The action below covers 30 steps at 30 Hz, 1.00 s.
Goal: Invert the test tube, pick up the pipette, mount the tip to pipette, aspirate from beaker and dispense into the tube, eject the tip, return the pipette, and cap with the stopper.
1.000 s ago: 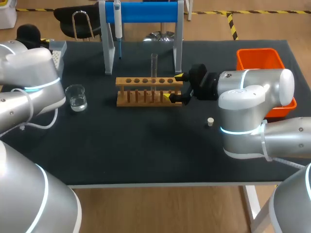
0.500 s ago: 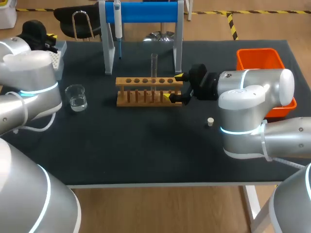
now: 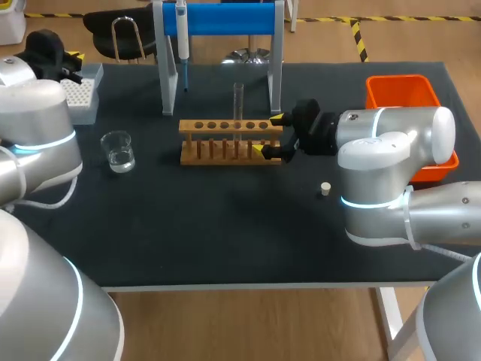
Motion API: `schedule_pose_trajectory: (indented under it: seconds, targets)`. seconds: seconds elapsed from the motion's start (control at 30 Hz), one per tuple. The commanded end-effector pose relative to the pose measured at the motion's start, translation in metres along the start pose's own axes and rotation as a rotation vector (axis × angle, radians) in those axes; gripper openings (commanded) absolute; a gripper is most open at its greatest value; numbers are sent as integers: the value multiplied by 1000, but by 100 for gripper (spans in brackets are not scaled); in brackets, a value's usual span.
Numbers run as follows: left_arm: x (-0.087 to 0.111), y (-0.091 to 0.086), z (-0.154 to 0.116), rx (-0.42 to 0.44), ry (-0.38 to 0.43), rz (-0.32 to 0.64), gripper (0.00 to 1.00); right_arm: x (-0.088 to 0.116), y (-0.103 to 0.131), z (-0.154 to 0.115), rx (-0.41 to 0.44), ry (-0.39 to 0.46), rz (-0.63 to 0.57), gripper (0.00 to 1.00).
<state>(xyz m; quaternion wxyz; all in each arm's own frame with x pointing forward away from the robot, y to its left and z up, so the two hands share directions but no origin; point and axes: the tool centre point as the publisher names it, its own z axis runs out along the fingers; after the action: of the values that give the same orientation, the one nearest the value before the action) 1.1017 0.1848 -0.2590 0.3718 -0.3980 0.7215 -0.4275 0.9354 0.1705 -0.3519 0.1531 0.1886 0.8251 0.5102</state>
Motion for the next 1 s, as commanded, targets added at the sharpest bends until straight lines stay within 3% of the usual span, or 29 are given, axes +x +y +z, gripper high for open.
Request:
schedule_pose_trajectory:
  seconds: [0.03,0.13,0.2,0.27,0.33,0.53,0.7,0.87,1.0]
  targets:
    - [-1,1,1,2,2,0,0,1,-1,0,-1,-3,0,100]
    - [-1,1,1,2,2,0,0,1,-1,0,-1,-3,0,100]
    - [11,-2,1,-36,65,70,0,1,-1,0,-1,-3,0,100]
    - [25,-3,-5,-19,133,73,0,1,-1,0,-1,-3,0,100]
    - [43,-5,-17,0,217,69,0,1,-1,0,-1,-3,0,100]
    - [101,-24,-58,-16,383,176,0,1,-1,0,-1,-3,0,100]
    - [148,-43,-87,-61,520,229,0,1,-1,0,-1,-3,0,100]
    - [203,-58,-111,-118,761,254,0,1,-1,0,-1,-3,0,100]
    - [203,-58,-111,-118,761,254,0,1,-1,0,-1,-3,0,100]
